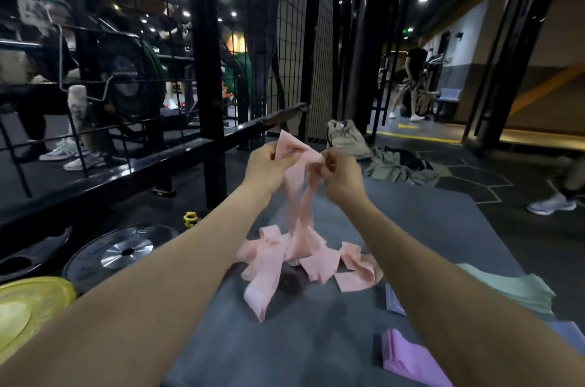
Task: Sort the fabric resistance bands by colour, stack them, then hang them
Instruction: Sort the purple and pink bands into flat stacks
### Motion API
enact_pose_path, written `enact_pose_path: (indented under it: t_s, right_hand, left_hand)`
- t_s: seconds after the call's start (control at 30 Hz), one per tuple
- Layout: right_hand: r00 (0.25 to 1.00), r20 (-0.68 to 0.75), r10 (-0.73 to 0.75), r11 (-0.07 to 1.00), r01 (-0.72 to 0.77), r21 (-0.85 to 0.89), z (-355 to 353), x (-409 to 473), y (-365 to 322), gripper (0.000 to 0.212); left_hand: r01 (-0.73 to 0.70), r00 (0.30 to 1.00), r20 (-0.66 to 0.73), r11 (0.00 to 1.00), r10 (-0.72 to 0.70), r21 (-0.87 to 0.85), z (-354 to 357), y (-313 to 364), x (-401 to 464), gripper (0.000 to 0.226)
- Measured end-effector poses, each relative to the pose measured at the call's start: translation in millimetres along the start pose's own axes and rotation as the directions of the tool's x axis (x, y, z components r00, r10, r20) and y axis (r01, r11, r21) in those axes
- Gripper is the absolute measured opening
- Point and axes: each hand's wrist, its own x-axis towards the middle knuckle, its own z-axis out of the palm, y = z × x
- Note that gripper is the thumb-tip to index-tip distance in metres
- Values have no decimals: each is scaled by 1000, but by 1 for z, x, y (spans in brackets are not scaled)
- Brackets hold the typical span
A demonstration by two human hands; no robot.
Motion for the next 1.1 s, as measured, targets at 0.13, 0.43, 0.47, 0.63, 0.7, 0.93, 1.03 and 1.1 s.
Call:
enact_pose_path:
  t_s: [0.13, 0.43, 0.47, 0.63, 0.7, 0.93, 1.03, 1.1]
  right_hand:
    - [980, 193, 52, 996, -38, -76, 3, -9, 11, 24]
    - [849, 451, 275, 933, -122, -339, 35, -59, 52, 35]
    - [843, 457, 282, 918, -98, -384, 38, -64, 53, 30]
    - [736, 576, 356, 868, -32, -496, 57, -87, 66, 14]
    - [678, 626, 385, 862, -22, -506, 64, -94, 76, 8]
    - [739, 584, 336, 865, 3, -502, 50, -92, 83, 19]
    - [863, 438, 250, 911, -56, -410, 41, -71, 74, 13]
    - [913, 361, 190, 949, -76, -307, 37, -54, 63, 10]
  left_hand:
    - [104, 995, 13, 975, -103, -198, 5, -1, -4, 18]
    - [223, 972, -2, 925, -235, -306, -6, -24, -11, 3]
    - [234, 969, -5, 923, -247, -306, -9, -28, -10, 4]
    - [275, 956, -18, 920, -291, -281, -22, -48, -14, 5]
    - [270, 957, -20, 917, -288, -295, -26, -55, -15, 6]
    - [269, 951, -82, 926, -299, -264, -34, -72, -7, 3]
    - [278, 946, -128, 949, -297, -149, -40, -78, -3, 11]
    - [277, 950, -133, 958, -284, -68, -42, -80, -3, 12]
